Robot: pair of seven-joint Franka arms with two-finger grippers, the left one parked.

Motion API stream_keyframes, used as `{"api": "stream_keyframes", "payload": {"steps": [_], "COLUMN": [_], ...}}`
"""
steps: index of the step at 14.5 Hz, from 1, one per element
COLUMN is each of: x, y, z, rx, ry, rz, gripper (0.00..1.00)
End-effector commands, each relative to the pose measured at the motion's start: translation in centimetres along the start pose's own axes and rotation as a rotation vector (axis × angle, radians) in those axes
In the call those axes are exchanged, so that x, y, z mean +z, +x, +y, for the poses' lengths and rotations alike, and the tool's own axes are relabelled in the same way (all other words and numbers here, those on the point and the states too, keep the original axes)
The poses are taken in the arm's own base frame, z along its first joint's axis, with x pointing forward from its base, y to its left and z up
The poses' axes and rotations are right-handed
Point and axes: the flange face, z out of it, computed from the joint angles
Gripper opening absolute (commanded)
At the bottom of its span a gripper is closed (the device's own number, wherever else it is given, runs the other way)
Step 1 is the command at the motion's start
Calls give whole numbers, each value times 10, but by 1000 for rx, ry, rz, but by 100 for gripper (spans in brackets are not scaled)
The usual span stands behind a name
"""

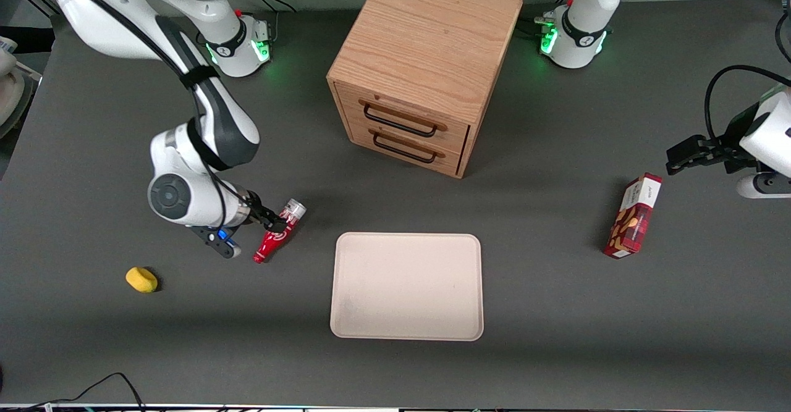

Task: Place coke bottle on tray
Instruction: 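Move the open right gripper down over the red Coca-Cola bottle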

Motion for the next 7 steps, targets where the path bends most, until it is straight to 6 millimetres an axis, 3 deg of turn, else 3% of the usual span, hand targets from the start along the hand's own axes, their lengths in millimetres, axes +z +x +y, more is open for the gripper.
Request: {"api": "stream_keyframes", "payload": {"steps": [1, 3, 7], "x": [37, 61, 75], "y": [6, 5, 10], "z": [-1, -1, -5], "rx": [40, 55, 65], "ry": [-12, 2, 35], "rz": [84, 108, 113], "gripper": [100, 100, 100]}}
